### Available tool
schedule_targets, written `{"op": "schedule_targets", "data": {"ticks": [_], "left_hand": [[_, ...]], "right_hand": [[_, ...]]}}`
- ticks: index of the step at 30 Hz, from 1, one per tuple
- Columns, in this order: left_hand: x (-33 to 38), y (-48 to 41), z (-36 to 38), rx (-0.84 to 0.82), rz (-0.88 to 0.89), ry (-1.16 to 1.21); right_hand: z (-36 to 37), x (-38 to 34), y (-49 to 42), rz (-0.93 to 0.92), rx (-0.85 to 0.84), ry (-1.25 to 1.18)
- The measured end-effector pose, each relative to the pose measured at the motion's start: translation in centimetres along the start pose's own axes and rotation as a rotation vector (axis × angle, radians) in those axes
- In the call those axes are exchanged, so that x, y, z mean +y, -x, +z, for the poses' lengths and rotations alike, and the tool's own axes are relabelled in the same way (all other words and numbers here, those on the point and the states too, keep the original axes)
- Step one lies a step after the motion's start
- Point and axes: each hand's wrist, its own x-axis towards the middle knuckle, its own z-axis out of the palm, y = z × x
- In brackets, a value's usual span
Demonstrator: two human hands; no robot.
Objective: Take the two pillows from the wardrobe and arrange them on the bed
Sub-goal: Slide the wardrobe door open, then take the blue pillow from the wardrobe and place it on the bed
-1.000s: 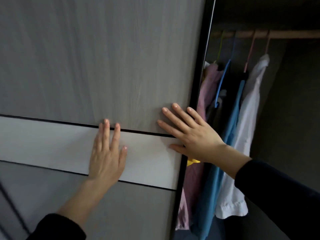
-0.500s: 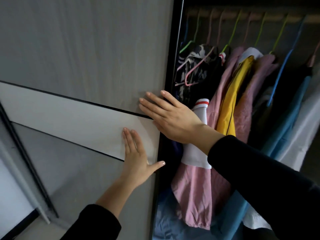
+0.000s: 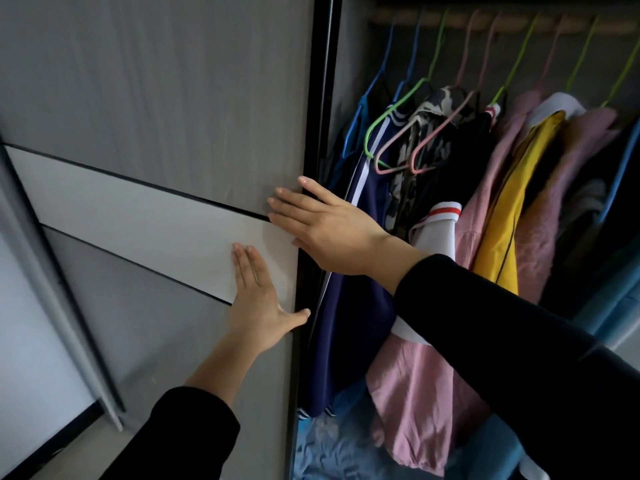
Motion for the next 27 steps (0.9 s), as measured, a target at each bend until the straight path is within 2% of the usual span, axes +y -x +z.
{"op": "schedule_targets", "data": {"ticks": [9, 12, 15, 17, 20, 23, 27], "left_hand": [[-0.9, -0.4, 0.0, -0.016, -0.026, 0.016], [-1.1, -0.3, -0.2, -0.009, -0.031, 0.003], [-0.9, 0.6, -0.1, 0.026, -0.036, -0.024], [0.0, 2.4, 0.9, 0.11, 0.002, -0.014], [2.2, 6.8, 4.0, 0.169, 0.081, 0.123], [4.1, 11.9, 8.1, 0.034, 0.123, 0.202], [5.3, 18.4, 13.5, -0.265, 0.155, 0.227]], "right_hand": [[0.3, -0.6, -1.3, 0.016, -0.061, -0.016], [0.0, -1.1, -0.6, 0.034, -0.028, -0.041], [-0.6, -1.8, 2.1, 0.122, 0.047, -0.184], [-0.7, -2.9, 5.1, 0.222, 0.064, -0.285], [-0.2, -5.9, 11.0, 0.411, 0.033, -0.458], [0.4, -10.3, 17.7, 0.535, -0.063, -0.564], [0.9, -15.9, 26.3, 0.671, -0.197, -0.643]]}}
